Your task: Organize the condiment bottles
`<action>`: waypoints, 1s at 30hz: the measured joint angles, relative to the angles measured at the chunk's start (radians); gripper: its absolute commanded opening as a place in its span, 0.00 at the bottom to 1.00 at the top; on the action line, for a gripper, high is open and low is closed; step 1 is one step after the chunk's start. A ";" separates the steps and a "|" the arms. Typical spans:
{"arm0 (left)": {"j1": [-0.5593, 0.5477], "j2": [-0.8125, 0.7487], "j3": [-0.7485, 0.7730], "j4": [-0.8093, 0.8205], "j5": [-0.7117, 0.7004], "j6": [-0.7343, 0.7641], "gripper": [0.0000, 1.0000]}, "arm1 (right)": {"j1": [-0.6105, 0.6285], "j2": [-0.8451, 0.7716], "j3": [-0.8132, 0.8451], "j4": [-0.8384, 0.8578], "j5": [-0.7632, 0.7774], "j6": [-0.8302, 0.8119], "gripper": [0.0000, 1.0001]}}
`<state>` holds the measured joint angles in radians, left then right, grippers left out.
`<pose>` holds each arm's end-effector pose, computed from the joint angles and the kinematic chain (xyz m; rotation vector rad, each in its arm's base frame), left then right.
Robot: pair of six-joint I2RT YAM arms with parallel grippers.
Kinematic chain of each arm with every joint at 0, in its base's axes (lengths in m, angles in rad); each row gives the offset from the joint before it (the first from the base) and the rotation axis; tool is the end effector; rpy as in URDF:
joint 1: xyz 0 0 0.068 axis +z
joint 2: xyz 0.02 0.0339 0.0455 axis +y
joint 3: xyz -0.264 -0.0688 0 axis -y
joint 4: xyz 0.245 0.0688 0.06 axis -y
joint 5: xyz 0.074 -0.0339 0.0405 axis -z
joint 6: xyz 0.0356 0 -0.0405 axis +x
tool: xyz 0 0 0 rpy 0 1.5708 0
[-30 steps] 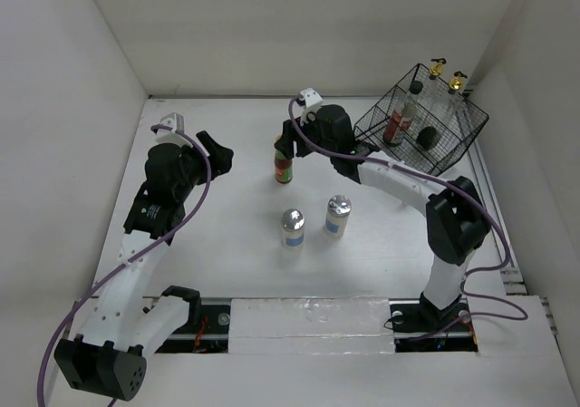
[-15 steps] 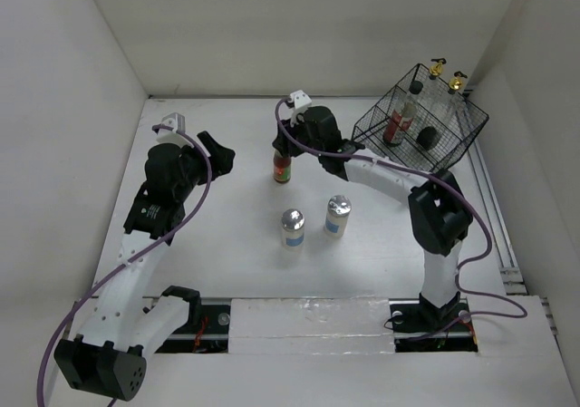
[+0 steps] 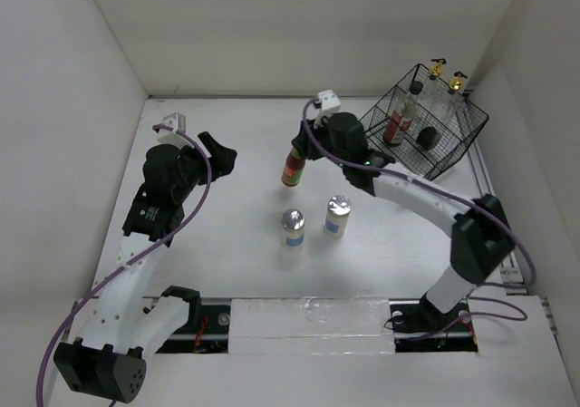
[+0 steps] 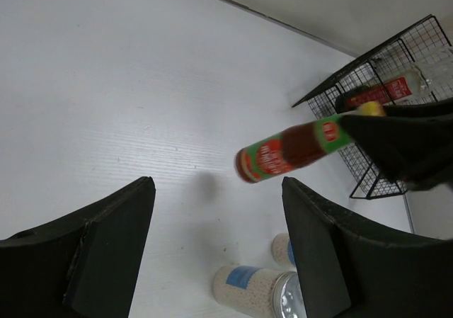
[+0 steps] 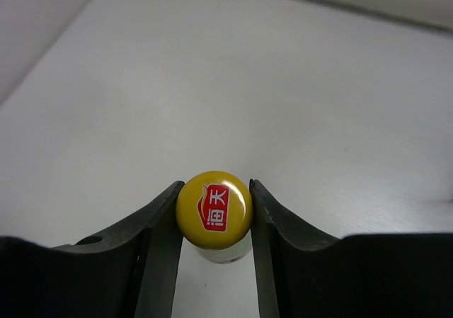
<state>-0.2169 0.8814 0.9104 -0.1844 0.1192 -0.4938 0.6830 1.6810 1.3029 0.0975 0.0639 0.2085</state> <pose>0.1976 -0.0479 0.3674 -0.1542 1.7593 -0.6237 0.3149 0.2533 0.3109 -0.3996 1.8456 0.5580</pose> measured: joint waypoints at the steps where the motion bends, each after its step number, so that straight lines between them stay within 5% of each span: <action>1: 0.000 -0.001 0.000 0.002 0.003 0.000 0.69 | -0.015 -0.064 -0.027 -0.004 0.011 0.011 0.25; 12: 0.000 -0.010 0.000 0.024 0.050 0.000 0.67 | -0.413 -0.591 -0.199 0.028 0.278 0.072 0.23; 21: 0.000 -0.015 0.000 0.024 0.063 0.000 0.67 | -0.573 -0.581 -0.237 -0.086 0.312 0.087 0.23; 30: 0.000 -0.013 0.000 0.027 0.069 0.000 0.67 | -0.586 -0.522 -0.237 -0.060 0.415 0.082 0.23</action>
<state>-0.2169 0.8684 0.9104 -0.1577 0.1879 -0.4942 0.0967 1.1587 1.0657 0.0380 0.4793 0.2909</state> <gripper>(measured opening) 0.676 0.443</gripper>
